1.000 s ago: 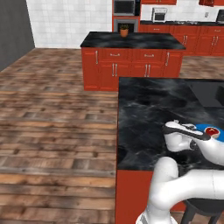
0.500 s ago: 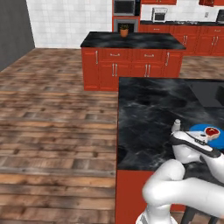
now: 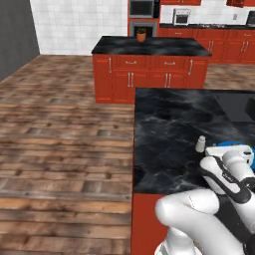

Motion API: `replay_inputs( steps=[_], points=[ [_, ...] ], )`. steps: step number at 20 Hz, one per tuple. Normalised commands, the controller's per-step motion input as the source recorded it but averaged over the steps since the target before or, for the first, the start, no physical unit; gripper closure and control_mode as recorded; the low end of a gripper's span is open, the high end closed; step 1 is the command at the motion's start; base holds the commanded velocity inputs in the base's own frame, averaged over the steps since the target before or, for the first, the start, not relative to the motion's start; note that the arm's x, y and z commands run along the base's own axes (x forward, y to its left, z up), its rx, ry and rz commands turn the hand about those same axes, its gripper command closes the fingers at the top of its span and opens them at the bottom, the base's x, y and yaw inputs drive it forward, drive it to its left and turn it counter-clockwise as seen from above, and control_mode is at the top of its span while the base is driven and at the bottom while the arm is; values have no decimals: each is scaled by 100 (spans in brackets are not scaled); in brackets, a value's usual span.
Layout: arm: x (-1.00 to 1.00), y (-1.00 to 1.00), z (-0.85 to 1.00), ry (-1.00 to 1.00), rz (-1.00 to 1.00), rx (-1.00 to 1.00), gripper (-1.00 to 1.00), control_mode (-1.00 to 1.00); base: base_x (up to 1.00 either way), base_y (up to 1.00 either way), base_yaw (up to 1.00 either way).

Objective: Retrieve the shaker from the cabinet and place it next the steak on a plate on the dining table.

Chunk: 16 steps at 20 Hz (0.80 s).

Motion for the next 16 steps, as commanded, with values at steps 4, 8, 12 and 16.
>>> replay_inputs(
  steps=[4, 8, 12, 16],
  points=[
    [-92, -2, 100, 3, 7, -10, -100, -100, 0, 0, 0],
    [-90, -2, 100, 10, 9, -11, -100, -100, 0, 0, 0],
    [-88, 0, 100, 15, 17, -12, -100, -100, 0, 0, 0],
    [-88, -1, 93, 12, 29, -13, -100, -100, 0, 0, 0]
  ],
)
